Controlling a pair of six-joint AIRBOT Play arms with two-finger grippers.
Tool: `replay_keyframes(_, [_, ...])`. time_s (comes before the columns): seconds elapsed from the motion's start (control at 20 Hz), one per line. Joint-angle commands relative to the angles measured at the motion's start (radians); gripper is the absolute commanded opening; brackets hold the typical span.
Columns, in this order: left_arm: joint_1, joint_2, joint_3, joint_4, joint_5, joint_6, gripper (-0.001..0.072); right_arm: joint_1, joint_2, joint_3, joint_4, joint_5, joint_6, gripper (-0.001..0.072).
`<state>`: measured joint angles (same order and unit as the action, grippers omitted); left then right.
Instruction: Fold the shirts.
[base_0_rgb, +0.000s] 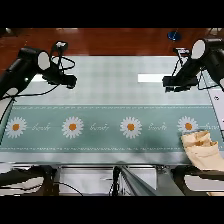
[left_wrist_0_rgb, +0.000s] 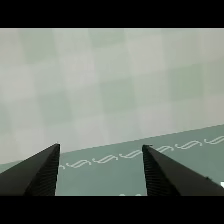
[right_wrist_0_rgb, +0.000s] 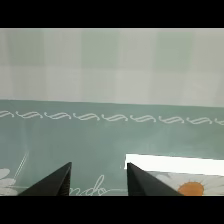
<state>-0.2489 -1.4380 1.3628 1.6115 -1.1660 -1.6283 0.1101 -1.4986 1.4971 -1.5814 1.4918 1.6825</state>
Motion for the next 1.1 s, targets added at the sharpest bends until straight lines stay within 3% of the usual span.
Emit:
replay_keyframes(0.0, [0.026,-0.005,0.001,-0.067,-0.013,-0.027,0.0609,-0.009,-0.004,0.001,0.002,-0.069,-0.028,0.042])
replay_keyframes(1.05, [0.028,-0.005,0.001,-0.067,-0.013,-0.027,0.061,-0.009,-0.004,0.001,0.002,-0.09,-0.027,0.042])
